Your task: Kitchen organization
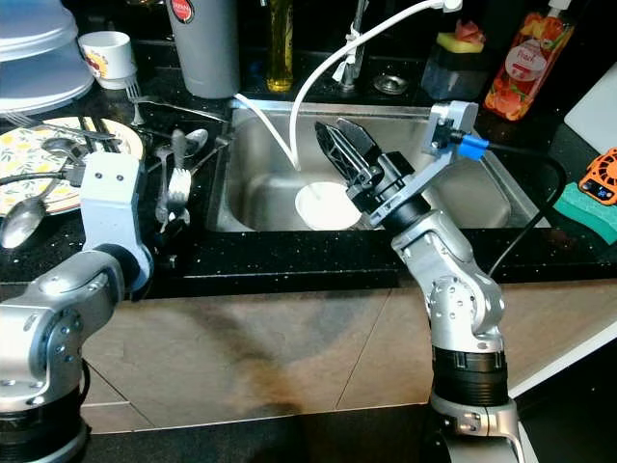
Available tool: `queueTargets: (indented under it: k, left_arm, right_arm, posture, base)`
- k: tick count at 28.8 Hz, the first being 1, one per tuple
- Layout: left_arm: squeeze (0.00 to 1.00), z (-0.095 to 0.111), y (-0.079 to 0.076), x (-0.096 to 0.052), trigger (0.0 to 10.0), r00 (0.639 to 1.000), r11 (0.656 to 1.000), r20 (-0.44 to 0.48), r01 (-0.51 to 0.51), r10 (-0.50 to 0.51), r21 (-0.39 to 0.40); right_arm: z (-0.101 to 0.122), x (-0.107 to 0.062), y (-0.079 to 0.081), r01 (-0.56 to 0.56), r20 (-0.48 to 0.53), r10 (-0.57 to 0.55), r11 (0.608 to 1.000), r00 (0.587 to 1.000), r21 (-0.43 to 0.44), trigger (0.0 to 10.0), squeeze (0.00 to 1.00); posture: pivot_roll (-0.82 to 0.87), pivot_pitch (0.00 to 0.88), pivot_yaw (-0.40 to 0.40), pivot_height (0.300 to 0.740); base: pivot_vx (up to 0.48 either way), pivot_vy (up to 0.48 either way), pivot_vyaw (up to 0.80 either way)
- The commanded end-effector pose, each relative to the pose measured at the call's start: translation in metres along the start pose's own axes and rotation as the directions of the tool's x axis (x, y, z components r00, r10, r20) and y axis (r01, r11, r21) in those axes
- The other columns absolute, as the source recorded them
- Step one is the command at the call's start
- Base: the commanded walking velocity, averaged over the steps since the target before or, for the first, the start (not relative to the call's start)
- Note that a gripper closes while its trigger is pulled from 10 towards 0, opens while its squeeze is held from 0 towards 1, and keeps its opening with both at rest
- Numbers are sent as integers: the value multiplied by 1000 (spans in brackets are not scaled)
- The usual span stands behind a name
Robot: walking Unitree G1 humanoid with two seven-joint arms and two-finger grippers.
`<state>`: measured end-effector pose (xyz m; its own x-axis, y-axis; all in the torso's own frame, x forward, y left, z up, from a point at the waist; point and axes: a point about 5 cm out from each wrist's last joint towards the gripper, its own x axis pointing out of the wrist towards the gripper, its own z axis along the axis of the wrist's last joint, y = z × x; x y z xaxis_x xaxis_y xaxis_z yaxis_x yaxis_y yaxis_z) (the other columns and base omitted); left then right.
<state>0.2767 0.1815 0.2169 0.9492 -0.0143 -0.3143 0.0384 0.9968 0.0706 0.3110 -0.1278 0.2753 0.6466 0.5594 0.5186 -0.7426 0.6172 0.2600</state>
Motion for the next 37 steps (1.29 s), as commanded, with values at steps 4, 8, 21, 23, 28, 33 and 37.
queueTargets:
  k: [4, 8, 21, 23, 28, 33, 37]
  left_arm:
    - [0, -19, 9, 7, 0, 992, 998, -126, 26, -19, 53]
    - [0, -2, 25, 19, 0, 995, 975, -87, 57, -39, 215]
    - [0, 73, 21, 27, 5725, 972, 951, 150, 133, -181, 281]
    - [0, 76, 21, 27, 5725, 968, 947, 157, 143, -193, 286]
    - [0, 124, 1, 46, 10000, 894, 875, 270, 221, -359, 431]
    - [0, 123, -17, 72, 10000, 846, 748, 257, 223, -467, 624]
    - [0, 116, -40, 87, 10000, 797, 567, 149, 270, -585, 778]
  right_arm:
    - [1, -2, -3, 18, -2, -18, 1000, 1000, 1, 10000, 0]
    - [1, 0, -3, 19, 3, -19, 1000, 1000, -4, 10000, 0]
    - [3, -4, -5, 43, 16, -43, 999, 999, -15, 10000, 0]
    - [3, -3, -5, 44, 16, -43, 999, 999, -15, 10000, 0]
    - [3, -1, -4, 40, 16, -39, 999, 999, -16, 10000, 0]
    - [4, -2, -4, 52, 19, -51, 998, 999, -23, 10000, 0]
    - [5, -6, -2, 68, 17, -68, 997, 998, -39, 10000, 0]
  posture:
    - [134, 57, -68, 740]
    - [129, 53, -59, 740]
    - [113, 48, -40, 740]
    - [113, 46, -41, 740]
    - [98, 47, -46, 740]
    - [73, 56, -38, 740]
    - [46, 74, -22, 740]
  base:
    - [0, 0, 0]
    - [0, 0, 0]
    - [0, 0, 0]
    - [0, 0, 0]
    - [0, 0, 0]
    - [0, 0, 0]
    - [0, 0, 0]
